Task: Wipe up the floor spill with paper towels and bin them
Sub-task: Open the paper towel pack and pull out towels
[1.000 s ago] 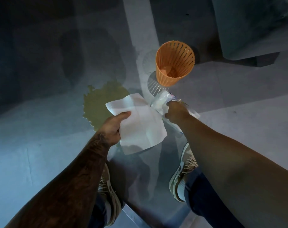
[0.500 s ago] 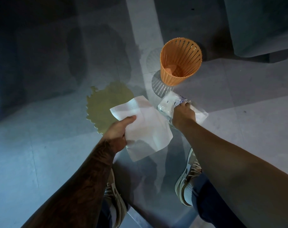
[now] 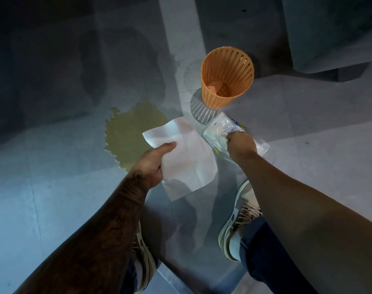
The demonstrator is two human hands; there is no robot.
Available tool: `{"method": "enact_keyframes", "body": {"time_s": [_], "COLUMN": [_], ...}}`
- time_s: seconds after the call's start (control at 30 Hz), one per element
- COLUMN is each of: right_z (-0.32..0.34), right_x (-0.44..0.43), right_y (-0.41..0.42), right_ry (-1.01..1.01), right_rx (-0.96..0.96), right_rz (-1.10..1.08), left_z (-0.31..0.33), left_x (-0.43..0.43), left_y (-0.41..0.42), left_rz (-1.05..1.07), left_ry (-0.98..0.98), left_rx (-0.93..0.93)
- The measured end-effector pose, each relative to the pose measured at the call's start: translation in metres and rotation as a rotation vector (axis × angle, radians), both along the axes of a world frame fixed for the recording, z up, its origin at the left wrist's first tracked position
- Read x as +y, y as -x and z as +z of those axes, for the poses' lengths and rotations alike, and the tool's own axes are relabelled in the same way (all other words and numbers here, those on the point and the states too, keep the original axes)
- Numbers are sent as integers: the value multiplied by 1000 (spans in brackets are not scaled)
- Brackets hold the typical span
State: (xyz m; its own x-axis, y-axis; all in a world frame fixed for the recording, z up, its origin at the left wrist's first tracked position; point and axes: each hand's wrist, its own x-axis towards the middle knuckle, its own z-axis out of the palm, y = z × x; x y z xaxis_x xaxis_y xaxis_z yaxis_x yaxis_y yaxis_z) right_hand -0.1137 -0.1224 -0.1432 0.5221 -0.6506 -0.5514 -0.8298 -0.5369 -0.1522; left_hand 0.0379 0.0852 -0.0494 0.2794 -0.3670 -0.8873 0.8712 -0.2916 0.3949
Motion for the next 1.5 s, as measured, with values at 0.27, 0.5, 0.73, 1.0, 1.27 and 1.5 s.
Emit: {"method": "enact_keyframes", "body": {"time_s": [0.27,0.5,0.73,1.0,1.27,1.5], "right_z": [7,5,5,5,15,52], "right_x": [-15,-20,-19,-22,-23,-27], "right_y": [-3,1,5,5,6,17], "right_ry": [-42,-240,-333,-343,-139,-147], "right_rx": [-42,-24,11,58,-33,-204], "right_rz": [-80,-102,-142,-154,-204,-299], "left_z": [0,-3,-4,-4,-4,1], "left_x": [-3,-8,-8,-9,-10,-16], "left_y": [3,4,4,6,7,8], "left_rz": [-16,-10,-9,-8,-27,-51], "left_ry": [20,19,21,8,18,1], "left_rx": [-4,8,7,16,-1,-39]}}
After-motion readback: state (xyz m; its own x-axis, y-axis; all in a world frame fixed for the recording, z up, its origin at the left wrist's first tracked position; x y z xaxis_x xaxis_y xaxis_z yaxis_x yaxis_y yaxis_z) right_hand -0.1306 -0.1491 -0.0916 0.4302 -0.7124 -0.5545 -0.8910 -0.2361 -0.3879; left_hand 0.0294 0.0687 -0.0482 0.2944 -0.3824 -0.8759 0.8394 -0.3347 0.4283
